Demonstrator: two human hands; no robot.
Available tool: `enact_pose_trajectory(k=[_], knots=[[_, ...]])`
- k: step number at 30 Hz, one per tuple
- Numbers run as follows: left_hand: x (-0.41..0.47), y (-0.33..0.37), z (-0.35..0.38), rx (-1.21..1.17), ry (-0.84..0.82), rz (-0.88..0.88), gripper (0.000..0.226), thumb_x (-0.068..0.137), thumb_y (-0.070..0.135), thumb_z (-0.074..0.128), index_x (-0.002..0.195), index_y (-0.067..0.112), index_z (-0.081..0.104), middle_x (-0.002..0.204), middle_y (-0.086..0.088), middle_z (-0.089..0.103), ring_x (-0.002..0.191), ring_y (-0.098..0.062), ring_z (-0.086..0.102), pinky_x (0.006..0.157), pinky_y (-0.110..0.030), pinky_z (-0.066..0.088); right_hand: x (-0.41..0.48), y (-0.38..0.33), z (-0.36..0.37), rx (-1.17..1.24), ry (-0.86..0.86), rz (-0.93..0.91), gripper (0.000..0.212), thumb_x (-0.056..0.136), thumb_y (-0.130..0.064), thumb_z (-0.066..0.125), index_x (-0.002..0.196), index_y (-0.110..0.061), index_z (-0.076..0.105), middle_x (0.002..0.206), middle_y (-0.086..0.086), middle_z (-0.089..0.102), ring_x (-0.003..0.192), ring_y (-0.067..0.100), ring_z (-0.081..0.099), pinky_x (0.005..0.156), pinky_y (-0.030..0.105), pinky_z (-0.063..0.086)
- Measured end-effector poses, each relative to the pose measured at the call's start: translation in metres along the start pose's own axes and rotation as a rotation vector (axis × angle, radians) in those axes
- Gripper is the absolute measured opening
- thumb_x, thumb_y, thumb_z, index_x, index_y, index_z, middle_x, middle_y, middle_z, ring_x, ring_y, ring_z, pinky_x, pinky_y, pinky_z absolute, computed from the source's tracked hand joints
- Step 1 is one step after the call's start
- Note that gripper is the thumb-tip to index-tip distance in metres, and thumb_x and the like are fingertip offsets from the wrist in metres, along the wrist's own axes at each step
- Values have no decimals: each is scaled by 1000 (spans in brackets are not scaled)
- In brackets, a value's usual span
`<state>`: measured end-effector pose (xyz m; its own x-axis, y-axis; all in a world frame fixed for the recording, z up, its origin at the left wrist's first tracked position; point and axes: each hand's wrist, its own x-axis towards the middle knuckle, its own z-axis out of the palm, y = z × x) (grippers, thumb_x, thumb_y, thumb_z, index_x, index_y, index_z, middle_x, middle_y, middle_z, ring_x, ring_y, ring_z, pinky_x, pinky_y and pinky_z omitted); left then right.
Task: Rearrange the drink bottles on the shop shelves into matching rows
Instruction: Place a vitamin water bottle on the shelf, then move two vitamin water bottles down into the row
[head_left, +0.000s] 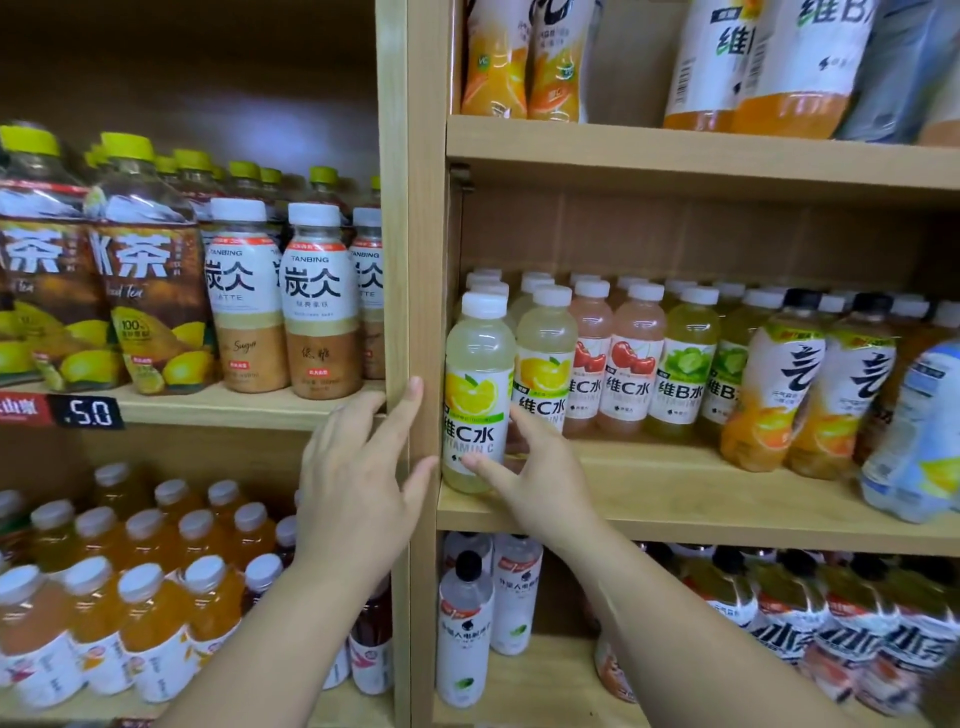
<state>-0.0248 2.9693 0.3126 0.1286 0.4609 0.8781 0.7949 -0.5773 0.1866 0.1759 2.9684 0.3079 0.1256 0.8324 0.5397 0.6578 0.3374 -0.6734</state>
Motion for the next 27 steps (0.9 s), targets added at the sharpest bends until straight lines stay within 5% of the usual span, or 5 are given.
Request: enact_pose_trajectory(k=[5,9,15,20,27], knots=[[4,5,-12,-90,-16,-68,63,81,38,70,138,13,64,120,-15,61,105,-38,63,85,-53,57,-9,-3,-20,87,-12,28,65,78,-60,76,138,-42,55,119,-17,64,110,2,62,97,33,55],[25,35,-29,-68,40,-105,63,81,56,55,126,16,72,130,-15,56,110,-39,57,91,-54,52,-2,-22,-78,19,102,-40,50,88,-47,76,133,-28,65,117,-14,65,105,2,63,91,30,56],[85,110,-47,-231,73,22,54,83,54,60,124,21,69,129,-2,55,117,-27,51,101,-43,42,13,-68,-180,-59,319,-225,24,90,-35,76,111,-23,72,102,-12,68,95,1,65,80,13,49],[141,184,-50,-383,58,126,52,82,47,67,129,24,65,124,7,55,119,-16,50,101,-22,32,22,-83,-268,-123,515,-314,17,92,-35,75,100,-21,75,95,-11,70,90,1,66,78,13,48],[210,295,-34,-489,-41,186,53,89,47,72,136,28,56,127,11,51,121,-12,50,101,-30,42,43,-70,-394,-203,723,-331,13,93,-34,73,95,-21,73,92,-5,71,85,4,64,76,14,48]])
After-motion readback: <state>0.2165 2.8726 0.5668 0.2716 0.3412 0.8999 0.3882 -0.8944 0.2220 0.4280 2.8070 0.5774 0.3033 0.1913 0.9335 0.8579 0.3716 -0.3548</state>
